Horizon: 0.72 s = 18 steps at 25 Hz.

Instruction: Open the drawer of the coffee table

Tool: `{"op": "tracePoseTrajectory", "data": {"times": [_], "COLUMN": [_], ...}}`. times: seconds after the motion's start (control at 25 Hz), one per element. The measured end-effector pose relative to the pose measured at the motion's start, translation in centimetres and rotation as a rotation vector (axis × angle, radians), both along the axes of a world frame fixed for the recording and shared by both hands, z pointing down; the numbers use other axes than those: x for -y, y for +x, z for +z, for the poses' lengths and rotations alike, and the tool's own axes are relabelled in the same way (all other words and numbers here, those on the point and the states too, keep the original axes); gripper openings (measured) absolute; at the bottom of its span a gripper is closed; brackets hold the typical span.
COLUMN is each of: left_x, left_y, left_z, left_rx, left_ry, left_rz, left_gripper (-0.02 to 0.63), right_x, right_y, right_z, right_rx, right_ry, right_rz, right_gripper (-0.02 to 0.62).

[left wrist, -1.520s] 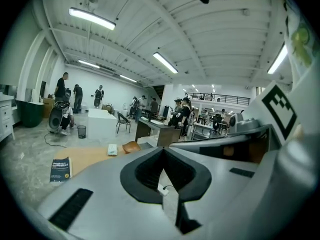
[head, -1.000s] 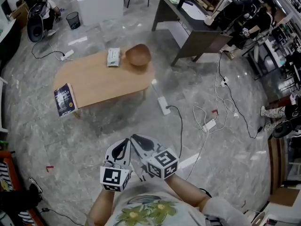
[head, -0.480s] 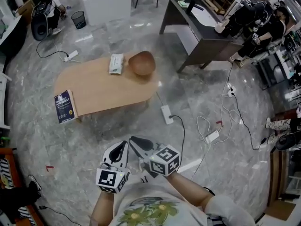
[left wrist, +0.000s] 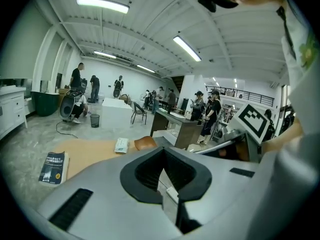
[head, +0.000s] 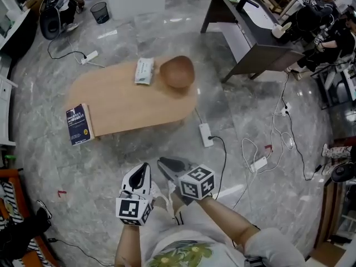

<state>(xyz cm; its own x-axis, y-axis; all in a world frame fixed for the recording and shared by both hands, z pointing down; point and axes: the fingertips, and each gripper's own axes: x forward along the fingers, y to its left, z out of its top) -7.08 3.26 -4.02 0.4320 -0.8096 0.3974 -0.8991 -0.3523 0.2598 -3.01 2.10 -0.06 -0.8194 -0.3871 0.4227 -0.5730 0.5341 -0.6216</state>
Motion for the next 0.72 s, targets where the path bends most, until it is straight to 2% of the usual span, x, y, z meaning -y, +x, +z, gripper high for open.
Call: {"op": "tracePoseTrajectory", "data": {"times": [0.16,0.36,0.72], "left_x": [0.9,2.4,4.9], "left_y": [0.1,0.0,-0.8], "left_z": [2.9,6.9,12.7], "left_rx": [-0.008,-0.012,-0.007], "left_ry": [-0.039,-0.083,-0.087], "left_rz": [0.042,0.072,0.099], "left_gripper": [0.009,0.009,0.009], "right_x": [1.2,2.8,4.1], "right_y": [-0.5,-0.6,-1.6], "right_z": [2.7,6.2,13.0], "right_rx": [0.005,0.022,0.07], "right_ry": [-0.04,-0.087,-0.136], "right_rz": [0.018,0.048,0.08], "right_gripper": [0.025,0.061,0.061]}}
